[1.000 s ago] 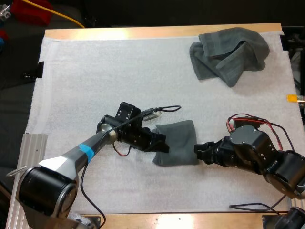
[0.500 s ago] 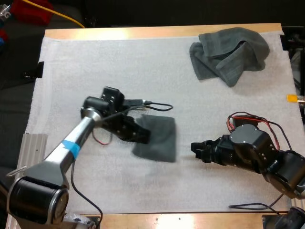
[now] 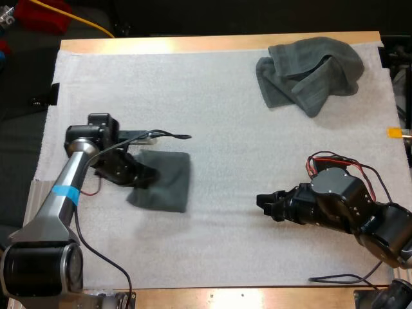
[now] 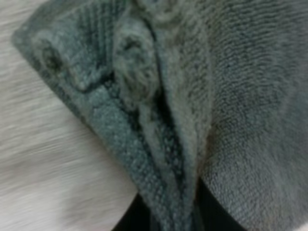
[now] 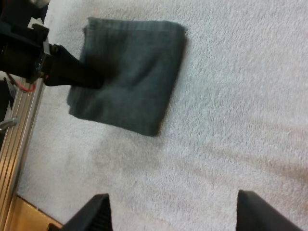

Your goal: Pick towel from pile, fold and stack

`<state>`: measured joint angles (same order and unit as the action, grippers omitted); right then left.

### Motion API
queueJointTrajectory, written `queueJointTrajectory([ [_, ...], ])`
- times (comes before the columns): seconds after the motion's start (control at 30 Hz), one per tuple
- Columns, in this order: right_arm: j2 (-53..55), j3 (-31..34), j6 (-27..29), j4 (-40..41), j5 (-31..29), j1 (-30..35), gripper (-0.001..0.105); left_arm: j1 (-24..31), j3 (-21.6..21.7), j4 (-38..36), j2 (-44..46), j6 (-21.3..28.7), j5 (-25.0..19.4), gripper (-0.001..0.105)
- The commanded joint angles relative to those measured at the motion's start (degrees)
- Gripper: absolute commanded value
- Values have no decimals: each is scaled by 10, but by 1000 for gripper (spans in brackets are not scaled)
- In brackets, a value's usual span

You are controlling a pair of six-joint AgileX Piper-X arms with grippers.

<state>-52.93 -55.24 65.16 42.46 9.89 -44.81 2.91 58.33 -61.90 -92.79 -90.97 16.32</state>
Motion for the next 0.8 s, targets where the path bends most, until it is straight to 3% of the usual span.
queueJointTrajectory([
  [0.0, 4, -1, -1, -3, 7, -1, 54, 8, 7, -6, 6, 13, -35, 2],
  [0.17, 4, -1, -5, -3, 11, -1, 54, 27, 7, 4, 6, 26, -96, 2],
  [0.4, 4, -1, -6, -3, 28, -1, 54, 57, 7, 18, 6, 23, -147, 2],
  [0.77, 4, -1, -6, -3, 29, -1, 54, 130, 7, 34, 6, -24, -163, 2],
])
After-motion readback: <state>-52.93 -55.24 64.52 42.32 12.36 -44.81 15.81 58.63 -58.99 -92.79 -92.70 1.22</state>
